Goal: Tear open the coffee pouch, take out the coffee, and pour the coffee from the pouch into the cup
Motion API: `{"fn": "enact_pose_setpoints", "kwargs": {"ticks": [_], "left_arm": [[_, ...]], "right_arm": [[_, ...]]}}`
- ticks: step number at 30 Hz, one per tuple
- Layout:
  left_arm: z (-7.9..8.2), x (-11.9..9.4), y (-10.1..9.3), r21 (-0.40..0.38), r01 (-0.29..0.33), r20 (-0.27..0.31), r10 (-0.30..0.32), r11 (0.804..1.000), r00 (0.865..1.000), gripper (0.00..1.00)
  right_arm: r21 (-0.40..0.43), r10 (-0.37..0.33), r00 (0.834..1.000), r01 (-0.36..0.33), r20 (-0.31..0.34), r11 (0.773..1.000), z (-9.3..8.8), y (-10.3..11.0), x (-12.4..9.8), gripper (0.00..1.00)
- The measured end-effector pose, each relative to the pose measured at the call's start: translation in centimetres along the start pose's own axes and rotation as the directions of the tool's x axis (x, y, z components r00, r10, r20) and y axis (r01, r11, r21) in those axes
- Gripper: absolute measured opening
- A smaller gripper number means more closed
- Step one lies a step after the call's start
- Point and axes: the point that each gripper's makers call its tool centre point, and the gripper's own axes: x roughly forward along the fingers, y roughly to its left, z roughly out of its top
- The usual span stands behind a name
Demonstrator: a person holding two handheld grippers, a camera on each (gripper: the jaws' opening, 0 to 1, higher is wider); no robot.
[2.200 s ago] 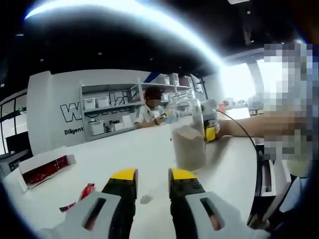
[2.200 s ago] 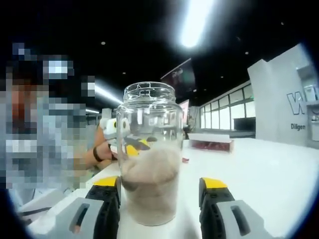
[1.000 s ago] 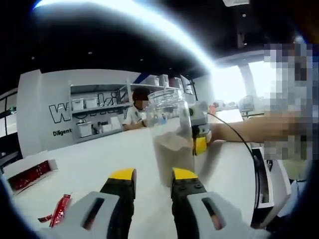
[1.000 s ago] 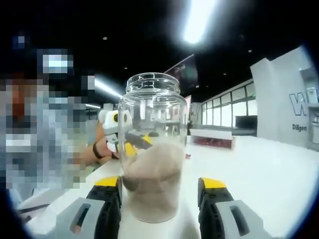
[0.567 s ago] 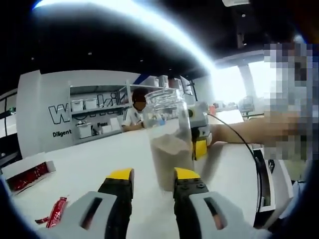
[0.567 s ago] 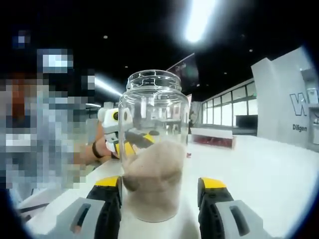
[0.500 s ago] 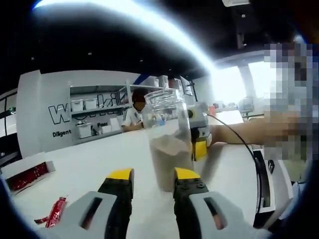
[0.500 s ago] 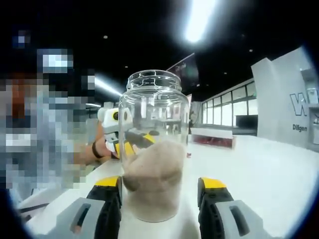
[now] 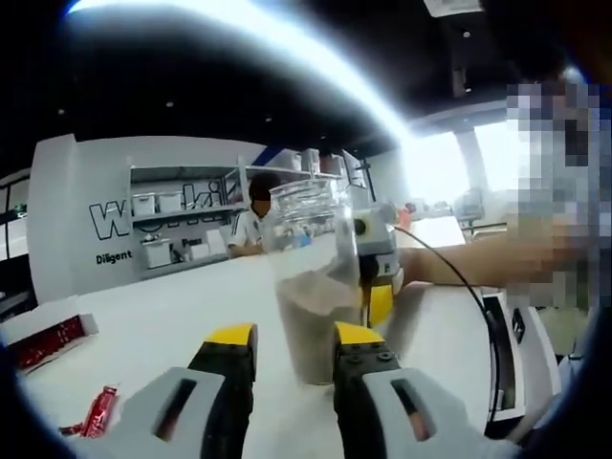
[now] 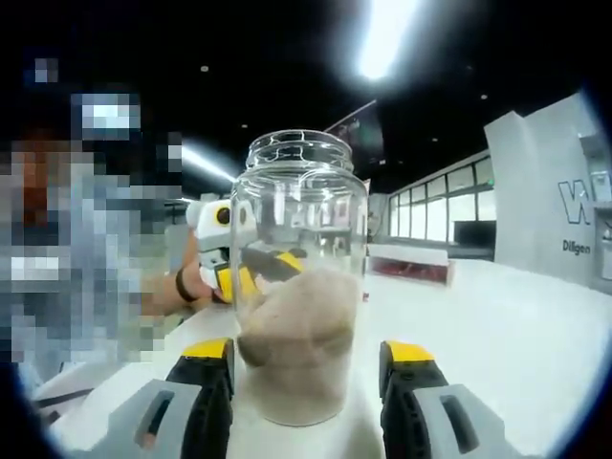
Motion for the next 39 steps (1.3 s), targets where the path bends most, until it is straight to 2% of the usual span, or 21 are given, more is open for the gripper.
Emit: {"fn": "enact_pose_setpoints", "kwargs": {"ticks": [9,15,20,29,39], "left_arm": [[0.9,0.6,-1.2,-0.006,0.032,0.015,-0.032,0.999,0.999,0.33],[1.1,1.5,-2.0,0.011,0.048,0.0,-0.048,0.999,0.999,0.34],[1.0,1.6,-1.8,0.02,0.036,-0.012,-0.035,0.999,0.999,0.35],[0.9,1.8,-1.8,0.026,0.049,-0.032,-0.048,0.998,0.998,0.36],[0.9,2.6,-2.0,0.042,0.062,-0.051,-0.06,0.997,0.997,0.36]], "right_arm": [[-0.007,-0.001,1.0,0.001,-0.004,1.0,-0.1,0.6,0.1,0.6],[-0.02,0.005,1.0,-0.006,-0.023,1.0,-0.4,1.1,0.4,0.6],[-0.018,0.003,1.0,-0.004,-0.022,1.0,-0.4,1.2,0.3,0.59],[-0.025,0.001,1.0,-0.001,-0.006,1.0,-0.2,1.4,0.4,0.56],[-0.031,-0.007,1.0,0.007,-0.019,1.0,-0.4,1.3,0.4,0.53]]}}
